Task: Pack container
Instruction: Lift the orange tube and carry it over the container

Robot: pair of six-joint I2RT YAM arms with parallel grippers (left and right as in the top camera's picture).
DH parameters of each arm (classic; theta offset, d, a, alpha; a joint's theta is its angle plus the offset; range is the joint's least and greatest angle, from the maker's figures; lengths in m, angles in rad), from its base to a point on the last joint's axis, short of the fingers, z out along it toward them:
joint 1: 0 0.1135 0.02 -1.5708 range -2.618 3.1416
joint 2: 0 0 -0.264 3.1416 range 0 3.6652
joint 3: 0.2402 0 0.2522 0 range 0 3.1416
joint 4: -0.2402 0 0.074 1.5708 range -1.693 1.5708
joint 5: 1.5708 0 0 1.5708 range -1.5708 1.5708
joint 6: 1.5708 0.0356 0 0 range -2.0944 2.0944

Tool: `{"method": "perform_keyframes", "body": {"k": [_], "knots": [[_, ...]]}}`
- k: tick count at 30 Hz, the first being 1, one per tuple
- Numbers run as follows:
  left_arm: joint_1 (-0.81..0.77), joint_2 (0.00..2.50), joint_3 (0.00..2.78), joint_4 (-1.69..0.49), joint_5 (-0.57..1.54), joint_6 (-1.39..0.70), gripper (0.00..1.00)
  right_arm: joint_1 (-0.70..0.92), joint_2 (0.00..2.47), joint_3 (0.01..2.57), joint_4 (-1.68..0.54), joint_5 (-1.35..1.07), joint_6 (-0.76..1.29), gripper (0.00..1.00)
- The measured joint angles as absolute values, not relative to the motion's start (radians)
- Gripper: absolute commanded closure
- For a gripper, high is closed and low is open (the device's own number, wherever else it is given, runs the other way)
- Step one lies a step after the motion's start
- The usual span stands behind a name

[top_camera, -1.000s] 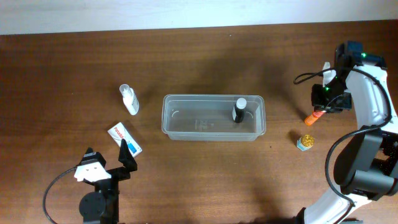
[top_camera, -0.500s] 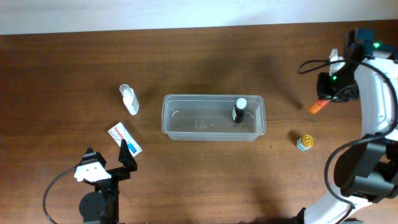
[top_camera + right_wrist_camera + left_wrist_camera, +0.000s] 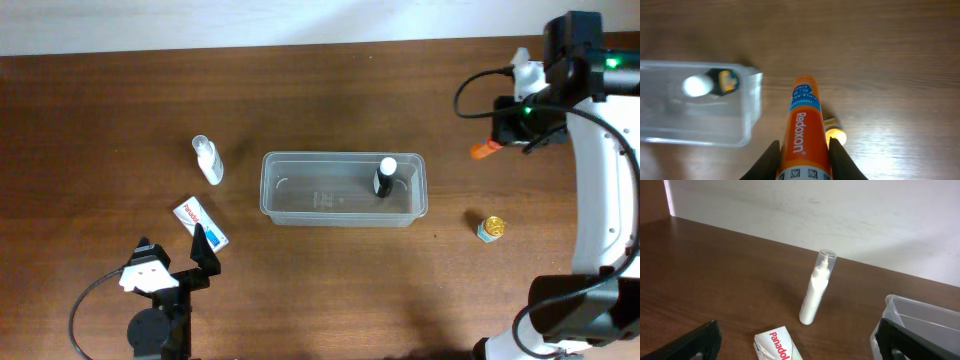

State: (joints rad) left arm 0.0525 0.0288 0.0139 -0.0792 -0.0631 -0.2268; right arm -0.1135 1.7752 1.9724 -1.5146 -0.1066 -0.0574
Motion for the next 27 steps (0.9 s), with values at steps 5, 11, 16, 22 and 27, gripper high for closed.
{"method": "perform_keyframes", "body": {"k": [5,11,16,22,27], "knots": [[0.052,0.029,0.014,-0.079,-0.063,-0.227,0.01,-0.046,1.756,1.979,-1.547,-0.133,-0.041,0.77],[0.052,0.029,0.014,-0.079,-0.063,-0.227,0.01,0.056,1.745,1.979,-1.572,-0.146,-0.027,0.77],[0.052,0.029,0.014,-0.079,-0.063,-0.227,0.01,0.133,1.745,1.979,-1.572,-0.152,-0.015,0.77],[0.052,0.029,0.014,-0.079,-0.063,-0.227,0.01,0.185,1.745,1.979,-1.572,-0.152,0.011,0.77],[0.052,0.029,0.014,-0.079,-0.063,-0.227,0.00,0.211,1.747,1.979,-1.572,-0.147,0.025,0.77]]}}
